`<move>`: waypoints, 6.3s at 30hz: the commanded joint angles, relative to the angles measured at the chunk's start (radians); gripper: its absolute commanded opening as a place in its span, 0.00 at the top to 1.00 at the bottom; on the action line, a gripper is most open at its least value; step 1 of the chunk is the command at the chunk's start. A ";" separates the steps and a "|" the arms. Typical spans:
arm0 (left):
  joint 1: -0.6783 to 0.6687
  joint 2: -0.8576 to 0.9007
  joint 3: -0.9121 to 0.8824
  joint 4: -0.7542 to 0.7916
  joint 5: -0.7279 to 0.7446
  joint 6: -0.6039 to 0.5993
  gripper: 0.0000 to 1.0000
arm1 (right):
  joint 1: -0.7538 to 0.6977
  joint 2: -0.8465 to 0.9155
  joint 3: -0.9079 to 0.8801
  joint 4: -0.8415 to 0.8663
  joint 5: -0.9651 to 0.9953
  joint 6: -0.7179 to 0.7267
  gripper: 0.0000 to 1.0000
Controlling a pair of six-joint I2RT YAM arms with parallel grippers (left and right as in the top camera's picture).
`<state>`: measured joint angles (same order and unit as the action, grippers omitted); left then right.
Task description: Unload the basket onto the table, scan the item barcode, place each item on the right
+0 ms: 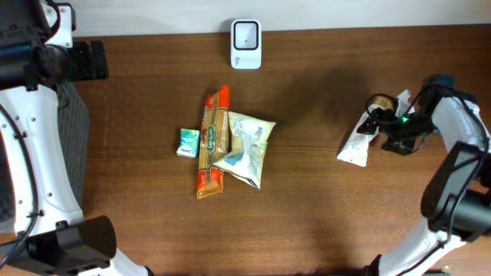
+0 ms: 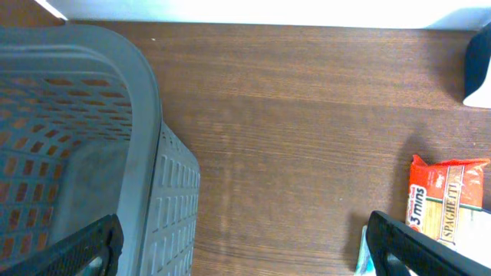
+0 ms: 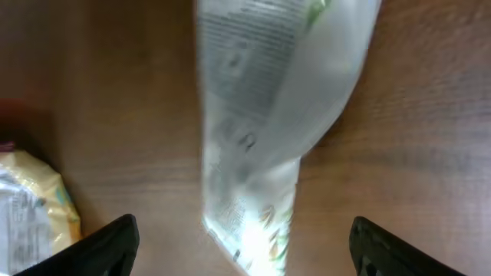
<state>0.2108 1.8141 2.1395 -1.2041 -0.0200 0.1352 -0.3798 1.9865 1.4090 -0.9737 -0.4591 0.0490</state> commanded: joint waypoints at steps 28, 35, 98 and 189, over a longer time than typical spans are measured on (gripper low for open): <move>0.005 -0.021 0.016 0.002 -0.011 0.013 0.01 | 0.370 0.167 -0.114 0.220 -0.185 -0.081 0.68; 0.005 -0.021 0.016 0.002 -0.010 0.013 0.01 | 0.339 0.156 -0.087 0.201 -0.340 -0.060 0.96; 0.005 -0.021 0.016 0.001 -0.010 0.013 0.01 | 0.886 0.197 0.894 0.125 0.874 -0.259 0.96; 0.004 -0.021 0.016 -0.006 -0.011 0.013 0.01 | 0.784 0.012 -0.104 -0.046 0.341 0.125 0.95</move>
<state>0.2108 1.8137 2.1395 -1.2083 -0.0273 0.1352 0.4057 1.9961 1.3968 -1.1011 -0.1459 0.1600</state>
